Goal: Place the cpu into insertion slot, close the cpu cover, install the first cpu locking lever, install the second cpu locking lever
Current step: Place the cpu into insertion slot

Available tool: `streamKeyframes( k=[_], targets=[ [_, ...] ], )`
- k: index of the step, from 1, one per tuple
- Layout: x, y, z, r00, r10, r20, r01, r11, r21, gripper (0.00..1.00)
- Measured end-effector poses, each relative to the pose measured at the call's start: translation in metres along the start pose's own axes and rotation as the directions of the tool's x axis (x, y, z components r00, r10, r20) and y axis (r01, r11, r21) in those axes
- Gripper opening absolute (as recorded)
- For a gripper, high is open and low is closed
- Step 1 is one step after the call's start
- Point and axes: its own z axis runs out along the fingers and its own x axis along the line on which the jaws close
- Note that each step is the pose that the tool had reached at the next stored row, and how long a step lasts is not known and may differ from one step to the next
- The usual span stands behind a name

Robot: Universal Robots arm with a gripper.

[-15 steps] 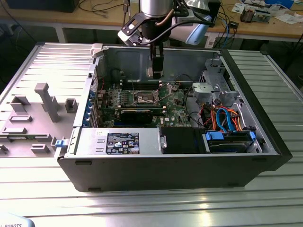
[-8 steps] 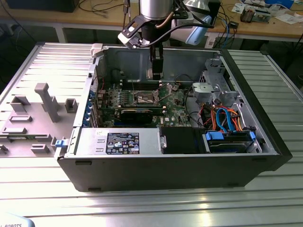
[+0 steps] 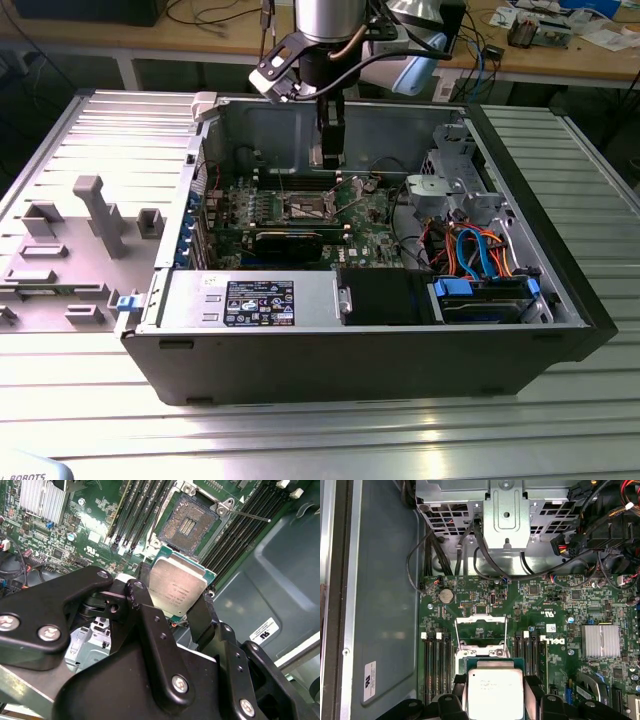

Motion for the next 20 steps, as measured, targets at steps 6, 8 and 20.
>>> streamKeyframes(
  k=[6, 8, 20],
  targets=[
    [-0.0001, -0.0016, 0.0079, 1.0000, 0.000, 0.0000, 0.000, 1.0000, -0.0001, 0.54],
    [-0.0001, -0.0025, 0.0116, 1.0000, 0.000, 0.0000, 0.000, 1.0000, 0.0000, 0.54],
    [0.0089, -0.0172, 0.0376, 0.9999, -0.011, -0.0008, 0.011, 0.9999, 0.0002, 0.54]
  ],
)
